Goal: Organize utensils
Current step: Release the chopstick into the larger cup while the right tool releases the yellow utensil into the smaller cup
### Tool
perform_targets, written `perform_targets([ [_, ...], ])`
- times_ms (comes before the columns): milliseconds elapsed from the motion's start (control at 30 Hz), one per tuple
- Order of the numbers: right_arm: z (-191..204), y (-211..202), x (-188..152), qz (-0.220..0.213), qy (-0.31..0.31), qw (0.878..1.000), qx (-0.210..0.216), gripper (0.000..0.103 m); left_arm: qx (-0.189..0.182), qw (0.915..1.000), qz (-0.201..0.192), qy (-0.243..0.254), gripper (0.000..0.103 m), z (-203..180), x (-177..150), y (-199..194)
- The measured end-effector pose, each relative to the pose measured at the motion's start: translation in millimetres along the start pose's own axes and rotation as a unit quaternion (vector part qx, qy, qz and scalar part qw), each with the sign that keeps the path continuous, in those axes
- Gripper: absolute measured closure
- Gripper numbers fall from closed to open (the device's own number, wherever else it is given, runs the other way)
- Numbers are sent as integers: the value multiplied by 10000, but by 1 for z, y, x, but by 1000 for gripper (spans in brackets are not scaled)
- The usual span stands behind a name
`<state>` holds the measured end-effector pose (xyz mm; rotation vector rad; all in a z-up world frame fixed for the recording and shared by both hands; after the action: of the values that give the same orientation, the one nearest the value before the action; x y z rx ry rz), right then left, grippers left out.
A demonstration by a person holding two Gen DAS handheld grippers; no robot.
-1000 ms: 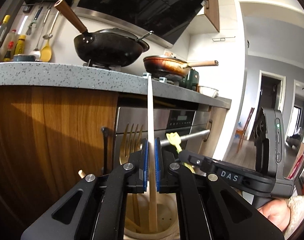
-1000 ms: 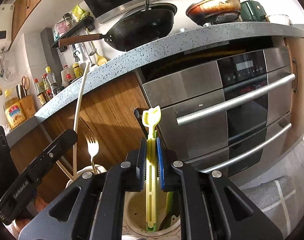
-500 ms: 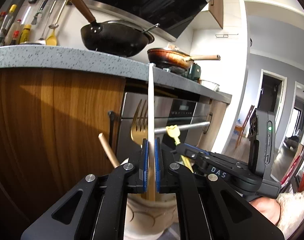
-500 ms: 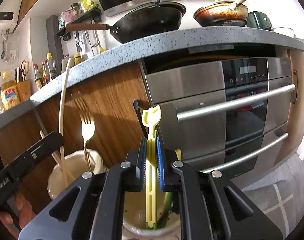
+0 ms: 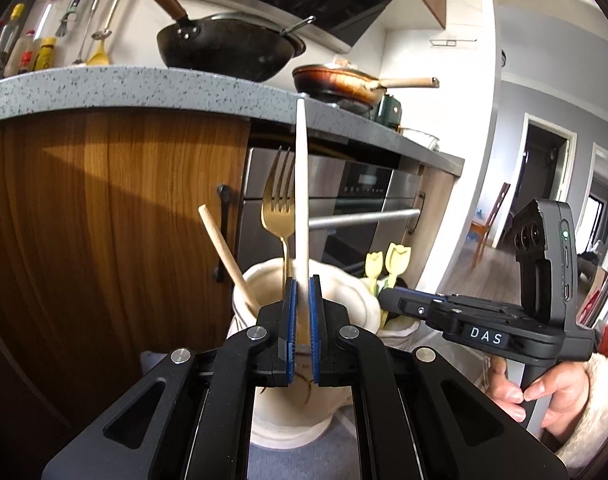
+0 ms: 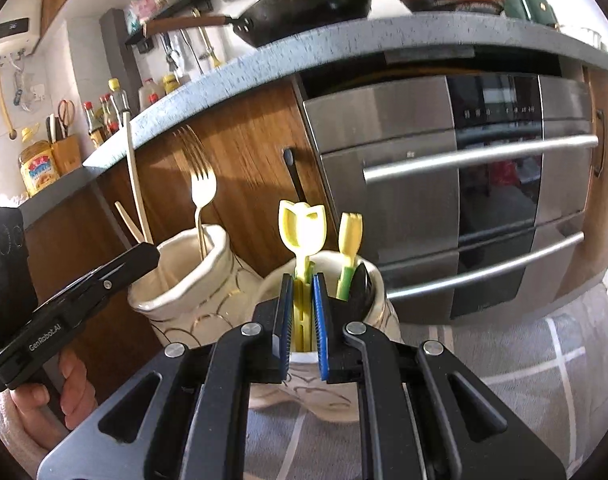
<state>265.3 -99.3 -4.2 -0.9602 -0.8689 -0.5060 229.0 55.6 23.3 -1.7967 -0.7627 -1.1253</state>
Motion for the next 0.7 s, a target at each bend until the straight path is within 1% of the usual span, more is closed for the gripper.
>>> perform_targets([
  [233,1,10,2,210,0,9998,-2,93,-1,9999,129,31,96,-2,0,2],
  [500,6,15,3,258,-66,9996,15,92,-16,9999,146,-43,95,-2,-1,2],
  [567,7,13,4,241,-51,9997,68,87,-7,9999,152,-29,95,-3,-1,1],
  [633,8,10,5,181,-53,9998,82,76,1,9999,145,-48,92,-2,0,1],
  [700,9,6,7,138,-82,9999,53,74,4,9999,124,-94,84,-2,1,-1],
])
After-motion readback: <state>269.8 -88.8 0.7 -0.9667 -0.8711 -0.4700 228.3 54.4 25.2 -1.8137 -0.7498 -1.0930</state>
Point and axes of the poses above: each gripper's, at about its wrist camera, not at the fingertips, and y roughly the way its jaws point, z to its left, x to its top, the point moved 6 cm from there along y, roughly the way its jaws point, and after that the axes turned 2 degrees about -y, right-handed, at the moved point
